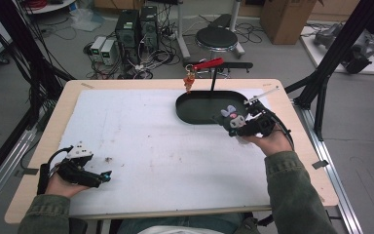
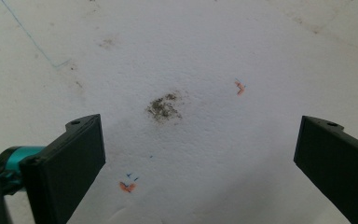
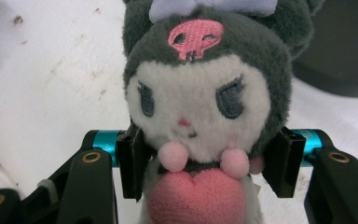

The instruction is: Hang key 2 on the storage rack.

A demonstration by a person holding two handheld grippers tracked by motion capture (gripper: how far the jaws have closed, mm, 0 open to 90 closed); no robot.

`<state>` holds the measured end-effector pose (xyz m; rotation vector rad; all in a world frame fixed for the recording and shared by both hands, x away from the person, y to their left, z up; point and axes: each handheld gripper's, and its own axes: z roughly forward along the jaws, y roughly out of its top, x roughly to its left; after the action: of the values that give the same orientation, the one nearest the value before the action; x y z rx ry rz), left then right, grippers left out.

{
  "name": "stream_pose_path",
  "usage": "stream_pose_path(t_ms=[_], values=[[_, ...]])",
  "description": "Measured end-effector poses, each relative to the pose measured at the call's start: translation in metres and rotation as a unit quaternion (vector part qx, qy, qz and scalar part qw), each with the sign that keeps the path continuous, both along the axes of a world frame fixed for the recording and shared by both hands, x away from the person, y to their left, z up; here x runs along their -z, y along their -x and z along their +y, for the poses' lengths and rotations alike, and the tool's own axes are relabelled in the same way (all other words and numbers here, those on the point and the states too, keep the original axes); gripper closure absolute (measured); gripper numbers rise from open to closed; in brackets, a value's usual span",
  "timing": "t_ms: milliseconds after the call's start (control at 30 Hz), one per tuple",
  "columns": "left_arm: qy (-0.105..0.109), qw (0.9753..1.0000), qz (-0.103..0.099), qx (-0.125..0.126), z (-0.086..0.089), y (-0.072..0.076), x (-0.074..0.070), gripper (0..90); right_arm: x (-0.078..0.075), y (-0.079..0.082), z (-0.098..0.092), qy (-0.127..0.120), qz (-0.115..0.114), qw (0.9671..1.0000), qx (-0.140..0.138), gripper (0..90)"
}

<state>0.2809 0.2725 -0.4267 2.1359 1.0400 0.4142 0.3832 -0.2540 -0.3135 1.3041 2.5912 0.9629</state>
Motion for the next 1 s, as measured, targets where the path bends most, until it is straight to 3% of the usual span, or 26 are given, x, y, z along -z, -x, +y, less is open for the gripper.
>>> stream_pose_path(t_ms=[133, 600, 867, 1000], values=[[-0.003, 1.0000, 0.001, 0.001, 0.000, 0.000, 0.000, 2.3, -0.010, -0.012, 0.001, -0.010, 0.000, 0.9999, 0.006, 42.6], [-0.003, 1.0000, 0.003, 0.002, -0.001, 0.000, 0.000, 2.3, -0.038, -0.041, 0.005, -0.001, -0.011, 0.9998, 0.016, 42.7], [-0.003, 1.0000, 0.001, 0.000, -0.001, 0.000, 0.000, 2.3, -0.047, -0.056, 0.005, 0.007, -0.012, 0.9993, 0.033, 42.9], [-0.003, 1.0000, 0.002, 0.002, -0.001, 0.000, 0.000, 2.3, -0.047, -0.064, 0.004, -0.001, -0.015, 0.9991, 0.039, 42.8]])
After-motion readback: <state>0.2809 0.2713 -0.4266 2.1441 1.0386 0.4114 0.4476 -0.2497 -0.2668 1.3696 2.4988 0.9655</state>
